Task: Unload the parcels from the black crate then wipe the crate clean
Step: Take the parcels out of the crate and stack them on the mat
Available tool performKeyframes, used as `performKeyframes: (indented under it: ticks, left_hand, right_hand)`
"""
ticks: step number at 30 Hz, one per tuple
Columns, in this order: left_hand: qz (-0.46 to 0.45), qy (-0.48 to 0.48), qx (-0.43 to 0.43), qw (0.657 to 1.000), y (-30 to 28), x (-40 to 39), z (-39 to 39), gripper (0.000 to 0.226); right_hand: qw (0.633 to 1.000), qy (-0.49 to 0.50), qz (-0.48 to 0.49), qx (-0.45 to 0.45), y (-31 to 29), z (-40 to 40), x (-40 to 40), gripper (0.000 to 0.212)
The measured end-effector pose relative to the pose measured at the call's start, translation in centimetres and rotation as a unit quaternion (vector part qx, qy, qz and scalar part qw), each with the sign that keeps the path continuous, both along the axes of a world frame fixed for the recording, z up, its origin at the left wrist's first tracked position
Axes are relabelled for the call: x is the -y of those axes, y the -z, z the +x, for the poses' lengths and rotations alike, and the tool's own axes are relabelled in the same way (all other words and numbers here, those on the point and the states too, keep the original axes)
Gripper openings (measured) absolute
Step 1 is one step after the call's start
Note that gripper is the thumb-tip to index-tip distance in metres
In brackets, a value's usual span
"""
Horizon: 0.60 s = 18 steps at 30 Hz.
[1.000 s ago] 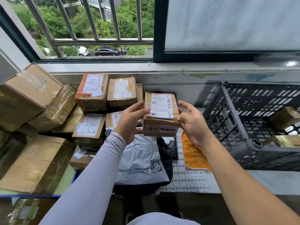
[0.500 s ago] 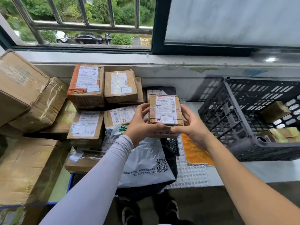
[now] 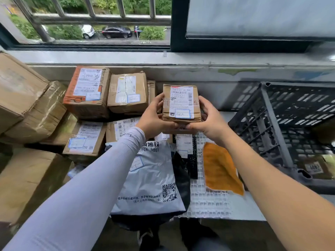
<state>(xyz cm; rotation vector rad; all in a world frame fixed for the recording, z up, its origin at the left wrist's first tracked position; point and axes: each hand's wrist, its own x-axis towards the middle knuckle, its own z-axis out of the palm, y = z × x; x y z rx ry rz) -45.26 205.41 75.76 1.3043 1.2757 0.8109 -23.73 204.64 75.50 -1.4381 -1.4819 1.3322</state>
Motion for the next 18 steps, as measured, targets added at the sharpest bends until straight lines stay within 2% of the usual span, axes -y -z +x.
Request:
performKeyframes:
  ticks: [5, 9, 14, 18]
  left_hand:
    - [0.005, -0.044, -0.037, 0.998, 0.3, -1.8, 1.9, 0.114]
    - [0.008, -0.068, -0.125, 0.990, 1.4, -3.1, 2.4, 0.116]
    - [0.037, -0.084, -0.234, 0.968, 2.4, -3.8, 3.2, 0.104]
    - [0.094, -0.052, -0.316, 0.943, 3.7, -5.3, 3.2, 0.093]
  right_hand:
    - [0.999, -0.033, 0.000, -0.003, 1.0, 2.0, -2.8, 0.112]
    - [0.999, -0.052, -0.004, -0.006, 2.2, 3.1, -4.8, 0.120]
    - [0.998, -0.058, 0.003, -0.007, 3.3, 2.4, -6.2, 0.118]
    - [0.998, -0.053, 0.020, 0.021, 4.3, 1.4, -7.2, 0.112]
